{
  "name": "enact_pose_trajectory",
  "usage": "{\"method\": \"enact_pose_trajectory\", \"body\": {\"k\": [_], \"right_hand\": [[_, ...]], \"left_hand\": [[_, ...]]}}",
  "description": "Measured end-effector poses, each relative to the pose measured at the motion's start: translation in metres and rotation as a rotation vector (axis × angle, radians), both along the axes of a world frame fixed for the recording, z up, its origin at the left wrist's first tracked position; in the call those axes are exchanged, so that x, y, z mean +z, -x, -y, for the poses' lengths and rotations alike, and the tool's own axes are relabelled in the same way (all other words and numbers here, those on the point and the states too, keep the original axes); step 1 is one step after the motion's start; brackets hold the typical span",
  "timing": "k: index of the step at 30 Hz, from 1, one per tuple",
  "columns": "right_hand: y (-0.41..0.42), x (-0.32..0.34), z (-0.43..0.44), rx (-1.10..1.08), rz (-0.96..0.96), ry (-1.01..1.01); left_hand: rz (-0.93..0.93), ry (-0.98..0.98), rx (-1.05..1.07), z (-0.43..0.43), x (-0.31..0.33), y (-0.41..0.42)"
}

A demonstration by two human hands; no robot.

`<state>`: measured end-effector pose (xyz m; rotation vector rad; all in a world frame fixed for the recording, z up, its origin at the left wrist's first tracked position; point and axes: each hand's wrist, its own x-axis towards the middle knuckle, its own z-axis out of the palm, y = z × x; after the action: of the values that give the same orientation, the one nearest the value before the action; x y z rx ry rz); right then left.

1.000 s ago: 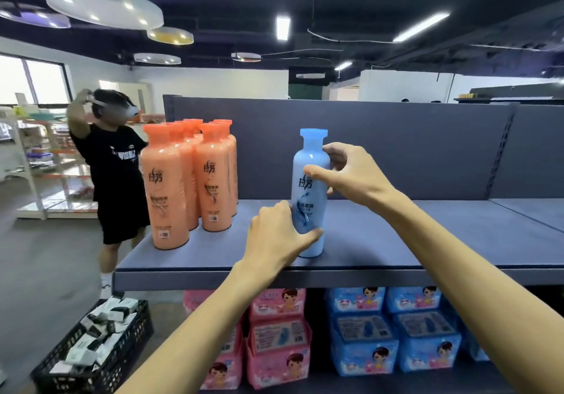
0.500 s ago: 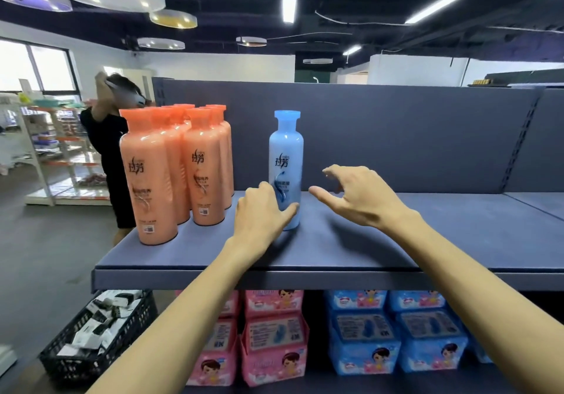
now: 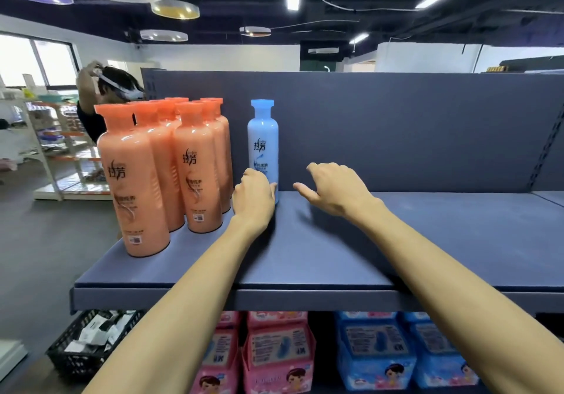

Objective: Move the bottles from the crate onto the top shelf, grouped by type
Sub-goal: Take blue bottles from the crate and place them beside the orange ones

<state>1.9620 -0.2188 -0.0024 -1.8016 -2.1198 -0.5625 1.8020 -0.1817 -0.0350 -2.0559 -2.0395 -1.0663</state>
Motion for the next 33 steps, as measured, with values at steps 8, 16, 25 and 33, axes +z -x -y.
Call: {"method": "enact_pose_trajectory", "body": {"k": [8, 16, 25, 33], "right_hand": [[0.004, -0.013, -0.014, 0.046, -0.245, 0.014], [-0.003, -0.018, -0.012, 0.060, -0.351, 0.029], [-0.007, -0.024, -0.018, 0.101, -0.408, 0.049], [-0.010, -0.025, -0.017, 0.097, -0.467, 0.062]], "left_hand": [[-0.060, 0.021, 0.088, -0.033, -0.004, 0.005], [-0.021, 0.013, 0.102, -0.032, -0.004, 0.004], [-0.037, 0.020, 0.118, -0.031, -0.003, 0.010], [-0.030, 0.005, 0.075, -0.030, -0.002, 0.009]]}}
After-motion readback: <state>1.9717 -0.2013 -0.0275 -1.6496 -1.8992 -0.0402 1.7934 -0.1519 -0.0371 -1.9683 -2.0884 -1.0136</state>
